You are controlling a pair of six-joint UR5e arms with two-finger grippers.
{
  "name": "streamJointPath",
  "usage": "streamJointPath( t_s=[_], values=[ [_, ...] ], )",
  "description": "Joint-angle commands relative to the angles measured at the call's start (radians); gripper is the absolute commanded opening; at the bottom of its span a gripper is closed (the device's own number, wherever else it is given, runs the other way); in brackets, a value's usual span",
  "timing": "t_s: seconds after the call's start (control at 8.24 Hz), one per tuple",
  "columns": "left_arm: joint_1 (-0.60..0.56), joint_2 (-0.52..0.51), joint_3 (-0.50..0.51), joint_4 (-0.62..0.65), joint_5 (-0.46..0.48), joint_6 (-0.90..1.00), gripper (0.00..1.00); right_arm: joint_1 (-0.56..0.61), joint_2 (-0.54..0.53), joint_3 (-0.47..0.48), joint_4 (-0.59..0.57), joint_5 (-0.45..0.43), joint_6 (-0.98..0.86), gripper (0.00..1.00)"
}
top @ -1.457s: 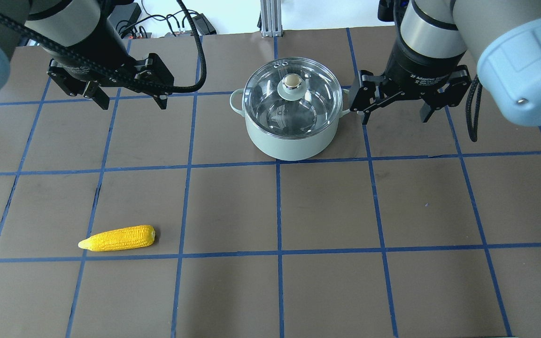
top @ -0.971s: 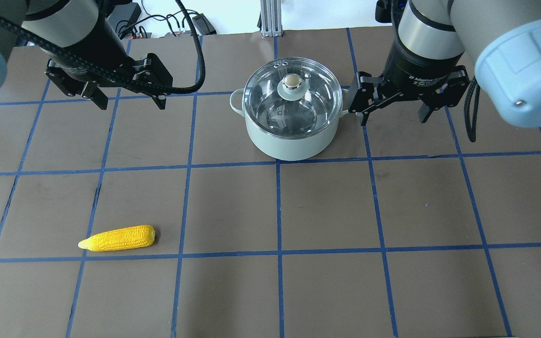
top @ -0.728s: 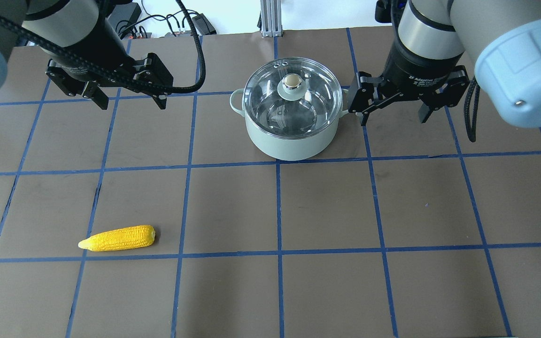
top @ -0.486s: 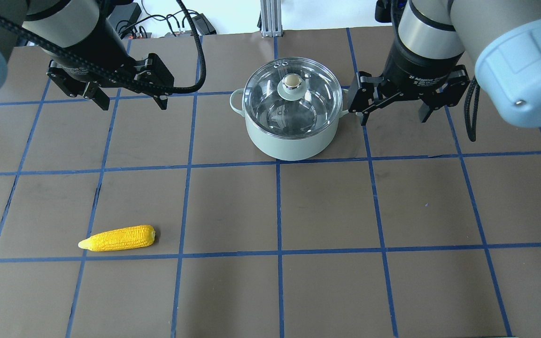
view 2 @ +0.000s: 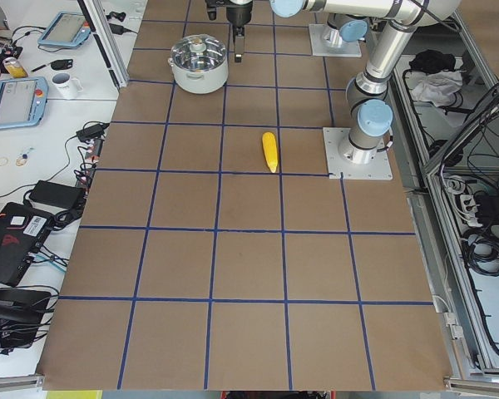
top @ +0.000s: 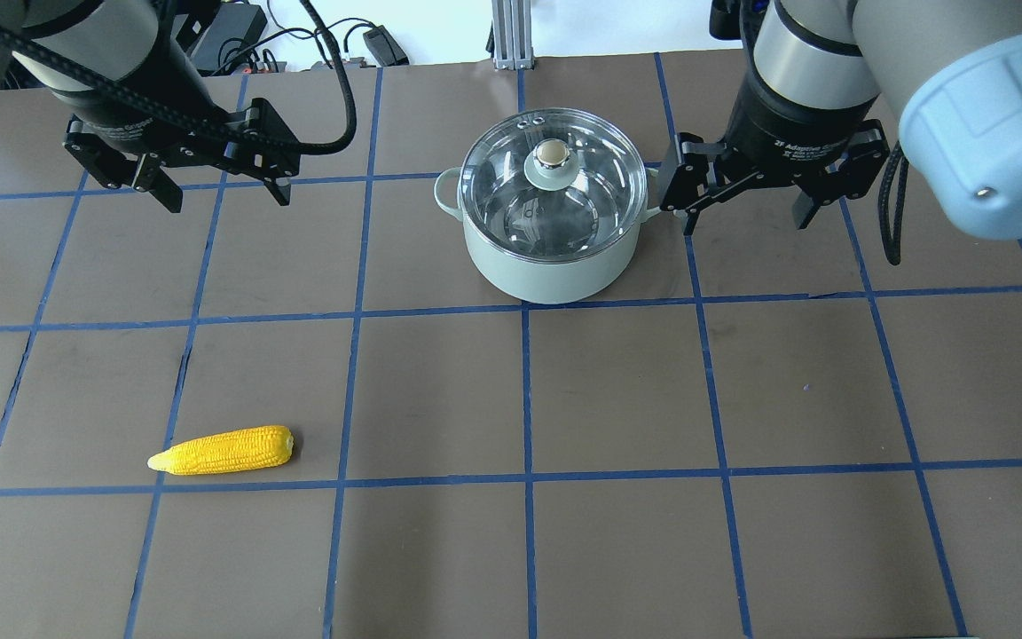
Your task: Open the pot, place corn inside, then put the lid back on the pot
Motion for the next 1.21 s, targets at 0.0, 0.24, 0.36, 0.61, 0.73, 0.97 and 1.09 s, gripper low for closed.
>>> streamJointPath(
  t_s=[0.0,0.24,0.36,0.61,0.73,0.97,1.09],
  values=[
    [0.168,0.003,-0.050,-0.010,-0.003,-0.086,1.00,0.000,0.001,-0.002,0.006,0.004,-0.007,1.00],
    [0.228,0.003,-0.083,-0.023,0.005,-0.251,1.00,0.000,0.001,-0.007,0.004,0.002,-0.025,1.00],
    [0.247,-0.001,-0.122,-0.023,-0.006,-0.298,1.00,0.000,0.002,-0.007,0.001,0.002,-0.022,1.00],
    [0.275,0.000,-0.193,-0.026,-0.007,-0.425,1.00,0.000,0.004,-0.005,-0.011,0.004,-0.025,1.00],
    [0.275,-0.009,-0.211,-0.024,0.005,-0.530,1.00,0.000,0.015,-0.005,-0.051,0.005,-0.041,1.00],
    [0.278,-0.006,-0.257,-0.036,0.008,-0.684,1.00,0.000,0.143,-0.048,-0.207,0.005,-0.012,1.00],
    [0.278,0.005,-0.296,-0.038,0.007,-0.718,1.00,0.003,0.230,-0.136,-0.206,0.007,0.028,1.00]
  ],
)
